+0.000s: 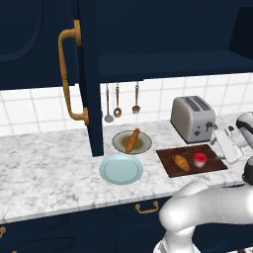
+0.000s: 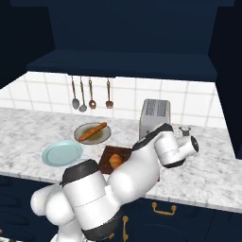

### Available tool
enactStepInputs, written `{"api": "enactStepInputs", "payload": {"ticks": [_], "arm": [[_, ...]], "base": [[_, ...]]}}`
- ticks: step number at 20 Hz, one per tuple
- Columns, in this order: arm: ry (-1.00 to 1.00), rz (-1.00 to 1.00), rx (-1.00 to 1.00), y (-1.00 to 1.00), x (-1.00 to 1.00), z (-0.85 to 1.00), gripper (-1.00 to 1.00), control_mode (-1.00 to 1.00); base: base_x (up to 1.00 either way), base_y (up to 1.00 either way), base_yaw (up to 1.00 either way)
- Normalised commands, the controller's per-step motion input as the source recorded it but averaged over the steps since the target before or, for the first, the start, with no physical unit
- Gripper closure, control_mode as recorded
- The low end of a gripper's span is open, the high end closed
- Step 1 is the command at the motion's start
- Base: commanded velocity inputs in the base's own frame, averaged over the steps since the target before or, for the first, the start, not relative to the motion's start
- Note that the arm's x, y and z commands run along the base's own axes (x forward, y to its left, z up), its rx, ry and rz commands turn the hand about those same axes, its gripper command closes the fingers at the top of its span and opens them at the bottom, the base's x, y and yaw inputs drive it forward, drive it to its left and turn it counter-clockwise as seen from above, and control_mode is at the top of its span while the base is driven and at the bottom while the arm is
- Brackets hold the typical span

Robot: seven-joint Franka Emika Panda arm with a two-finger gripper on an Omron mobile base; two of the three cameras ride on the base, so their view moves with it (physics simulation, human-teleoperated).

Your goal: From the different types of pastries on the counter, select a croissant and place it on the cutting board. Then retrieve a jar of jam from the cabinet and place it alongside the croissant on the cutting board.

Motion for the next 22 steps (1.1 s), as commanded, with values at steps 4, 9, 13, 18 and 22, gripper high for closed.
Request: {"api": "enactStepInputs", "payload": {"ticks": [4, 9, 13, 18, 22], "arm": [[0.00, 0.00, 0.36, -1.00, 0.00, 0.32, -1.00, -1.00], [0.00, 0.00, 0.36, -1.00, 0.00, 0.21, -1.00, -1.00], [0.00, 0.00, 0.20, -0.53, 0.00, 0.00, -1.00, -1.00], [0.00, 0.00, 0.00, -0.02, 0.00, 0.00, -1.00, -1.00], [0.00, 0.00, 0.01, -0.05, 0.00, 0.00, -1.00, -1.00]], "base": [[0.00, 0.00, 0.00], [0.00, 0.00, 0.00], [0.00, 0.00, 0.00], [0.00, 0.00, 0.00], [0.00, 0.00, 0.00]]}}
